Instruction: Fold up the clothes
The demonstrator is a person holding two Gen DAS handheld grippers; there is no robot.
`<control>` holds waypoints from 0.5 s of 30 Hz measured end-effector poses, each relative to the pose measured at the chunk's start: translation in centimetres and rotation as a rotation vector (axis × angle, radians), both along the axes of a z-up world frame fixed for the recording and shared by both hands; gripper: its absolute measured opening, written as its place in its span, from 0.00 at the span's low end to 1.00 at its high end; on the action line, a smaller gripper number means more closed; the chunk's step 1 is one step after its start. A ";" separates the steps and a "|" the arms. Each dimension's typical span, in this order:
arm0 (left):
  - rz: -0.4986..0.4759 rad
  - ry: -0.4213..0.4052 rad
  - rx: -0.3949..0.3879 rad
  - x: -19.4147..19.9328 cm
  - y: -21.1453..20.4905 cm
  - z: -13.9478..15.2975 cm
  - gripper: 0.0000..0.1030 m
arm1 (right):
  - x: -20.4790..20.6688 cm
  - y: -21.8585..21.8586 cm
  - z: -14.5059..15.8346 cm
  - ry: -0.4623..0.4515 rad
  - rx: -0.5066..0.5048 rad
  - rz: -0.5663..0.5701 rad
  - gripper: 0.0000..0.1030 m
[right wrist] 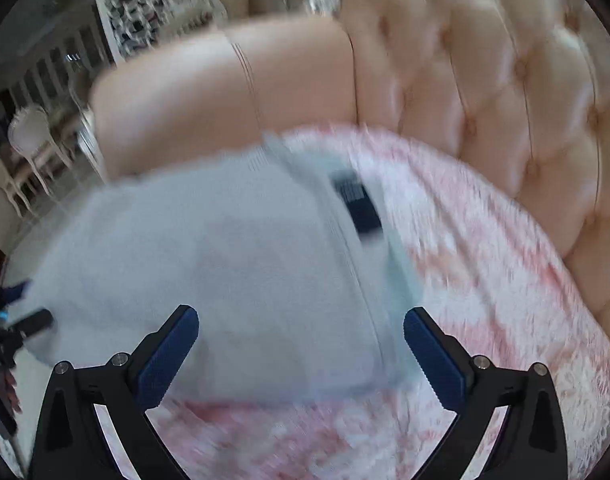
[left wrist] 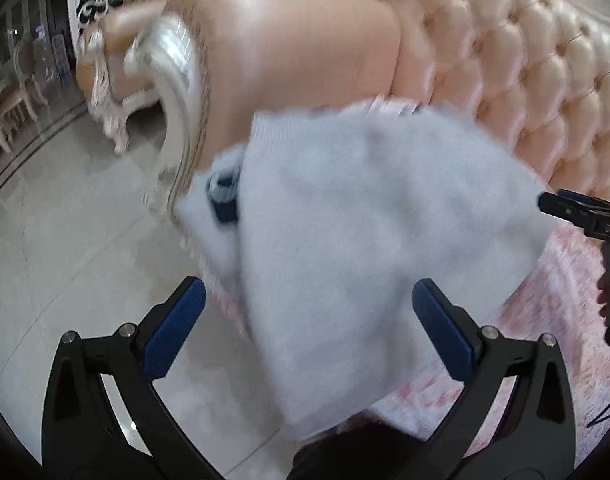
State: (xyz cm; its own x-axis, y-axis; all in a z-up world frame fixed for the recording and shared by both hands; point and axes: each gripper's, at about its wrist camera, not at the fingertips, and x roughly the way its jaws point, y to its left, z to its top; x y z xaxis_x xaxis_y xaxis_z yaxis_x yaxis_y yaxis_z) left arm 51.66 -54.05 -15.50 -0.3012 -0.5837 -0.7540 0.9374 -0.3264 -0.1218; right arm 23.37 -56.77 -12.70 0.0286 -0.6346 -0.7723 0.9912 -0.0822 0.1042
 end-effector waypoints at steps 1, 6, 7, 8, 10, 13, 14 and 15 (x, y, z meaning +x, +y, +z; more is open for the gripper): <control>-0.013 0.003 -0.017 -0.7 -0.3 0.7 1.00 | 0.8 -0.6 0.7 0.008 -0.017 0.020 1.00; -0.064 -0.039 -0.039 -4.0 -3.5 0.9 1.00 | 4.4 -5.0 0.7 0.095 -0.006 0.104 1.00; -0.067 -0.053 -0.030 -4.4 -4.3 0.3 1.00 | 4.9 -6.0 0.1 0.113 0.009 0.110 1.00; -0.068 -0.057 -0.014 -4.5 -5.0 -0.3 1.00 | 5.4 -6.4 -0.5 0.128 0.024 0.112 1.00; -0.072 -0.041 0.008 -4.3 -5.7 -1.4 1.00 | 5.1 -7.6 -2.5 0.126 0.049 0.116 1.00; -0.087 -0.027 -0.003 -4.1 -5.6 -1.6 1.00 | 3.5 -7.1 -3.4 0.061 0.022 0.121 1.00; -0.088 -0.029 -0.005 -4.1 -5.4 -1.6 1.00 | 3.3 -7.0 -3.5 0.057 0.015 0.124 1.00; -0.086 -0.027 -0.003 -4.1 -5.4 -1.6 1.00 | 3.2 -6.9 -3.7 0.053 0.008 0.128 1.00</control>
